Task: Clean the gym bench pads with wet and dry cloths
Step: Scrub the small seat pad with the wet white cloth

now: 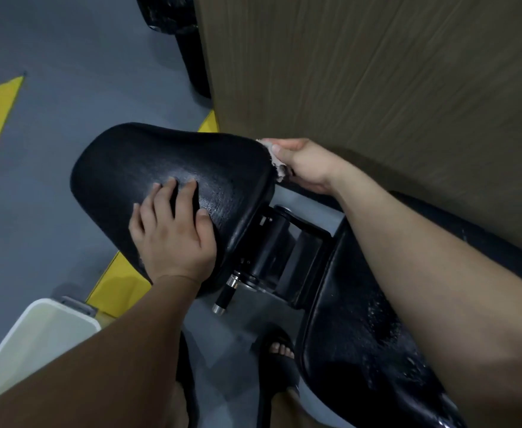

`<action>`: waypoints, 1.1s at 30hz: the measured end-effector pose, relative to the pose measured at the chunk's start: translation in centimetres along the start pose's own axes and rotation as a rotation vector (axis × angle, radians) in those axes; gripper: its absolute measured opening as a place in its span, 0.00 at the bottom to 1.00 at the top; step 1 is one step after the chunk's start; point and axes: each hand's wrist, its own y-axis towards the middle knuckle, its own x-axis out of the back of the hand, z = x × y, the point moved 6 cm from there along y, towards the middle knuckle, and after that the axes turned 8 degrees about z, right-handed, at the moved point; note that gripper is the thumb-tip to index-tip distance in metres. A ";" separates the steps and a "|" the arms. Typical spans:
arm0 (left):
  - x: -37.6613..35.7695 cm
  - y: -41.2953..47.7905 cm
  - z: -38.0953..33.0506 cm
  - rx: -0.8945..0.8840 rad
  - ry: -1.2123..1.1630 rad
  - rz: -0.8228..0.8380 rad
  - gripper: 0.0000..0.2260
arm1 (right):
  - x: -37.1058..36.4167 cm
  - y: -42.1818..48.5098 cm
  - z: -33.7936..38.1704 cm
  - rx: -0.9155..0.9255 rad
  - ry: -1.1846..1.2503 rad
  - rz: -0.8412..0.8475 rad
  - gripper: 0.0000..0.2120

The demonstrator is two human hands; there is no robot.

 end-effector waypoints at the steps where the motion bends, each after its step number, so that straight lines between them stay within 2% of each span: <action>1: 0.1 0.0 0.0 0.008 -0.004 0.003 0.22 | -0.1 0.4 0.7 0.000 -0.049 0.011 0.17; 7: -0.1 0.2 0.3 -0.014 0.030 -0.001 0.22 | -1.0 6.5 4.0 -0.180 -0.440 0.191 0.16; 14: -0.2 0.3 0.4 -0.032 0.051 -0.021 0.22 | -6.7 13.2 6.1 -0.284 -0.469 0.379 0.14; 19: -0.3 0.4 0.5 -0.044 0.073 -0.015 0.23 | -11.8 17.3 6.5 -0.205 -0.660 0.408 0.15; 22: -0.2 0.5 0.6 -0.033 0.076 0.001 0.23 | -12.5 18.1 6.3 -0.195 -0.722 0.412 0.14; 25: 0.0 0.4 0.5 -0.027 0.072 0.016 0.23 | -11.0 17.4 6.5 -0.275 -0.815 0.426 0.18; 28: -0.1 0.4 0.6 -0.024 0.064 0.022 0.23 | -9.6 16.5 7.5 -0.382 -0.989 0.435 0.11; 30: -0.1 0.4 0.6 -0.023 0.064 0.025 0.23 | -10.7 16.8 8.5 -0.322 -1.186 0.457 0.11; 33: -0.1 0.4 0.6 -0.026 0.077 0.028 0.23 | -14.8 17.5 9.5 -0.063 -1.391 0.407 0.13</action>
